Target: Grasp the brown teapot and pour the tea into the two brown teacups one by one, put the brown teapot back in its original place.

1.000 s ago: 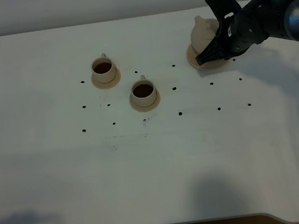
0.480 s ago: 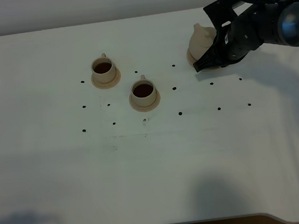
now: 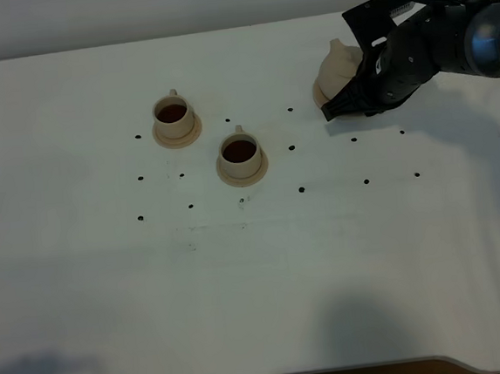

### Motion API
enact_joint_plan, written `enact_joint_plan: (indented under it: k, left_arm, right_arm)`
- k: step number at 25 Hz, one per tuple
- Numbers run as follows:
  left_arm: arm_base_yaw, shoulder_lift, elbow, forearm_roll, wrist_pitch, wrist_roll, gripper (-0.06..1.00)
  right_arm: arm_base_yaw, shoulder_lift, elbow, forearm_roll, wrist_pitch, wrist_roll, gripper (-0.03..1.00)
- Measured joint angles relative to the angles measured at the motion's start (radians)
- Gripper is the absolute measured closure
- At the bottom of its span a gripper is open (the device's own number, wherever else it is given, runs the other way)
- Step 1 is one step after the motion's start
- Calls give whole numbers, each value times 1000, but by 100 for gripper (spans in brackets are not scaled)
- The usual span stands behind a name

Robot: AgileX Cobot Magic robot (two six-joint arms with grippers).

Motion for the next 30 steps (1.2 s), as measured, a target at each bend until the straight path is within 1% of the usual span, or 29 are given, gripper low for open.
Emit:
enact_joint_plan:
  k: [3,6,7,9,12,16,19,23,30]
  left_arm:
    - [0,0,0,0,0,0,46]
    - [0,0,0,0,0,0,46]
    - [0,0,0,0,0,0,46]
    - [0,0,0,0,0,2,46]
    - [0,0,0,0,0,2,46]
    - [0,0,0,0,0,2,46]
    - [0,0,0,0,0,1,46]
    - [0,0,0,0,0,1,46]
    - [0,0,0,0,0,1,46]
  right_arm:
    - [1,-8,0,4,52,0,56]
    - [1,-47,0,7,141,-2,42]
    - [1,-65,0,7,184,-2,38]
    - [1,-110,0,18,288,-7,35]
    - [1,-176,22,68,429,-46,35]
    - [2,-303,137,151,548,-110,40]
    - [2,-433,260,231,579,-159,43]
    - [2,-623,433,328,585,-217,45]
    - [2,-938,667,376,607,-227,45]
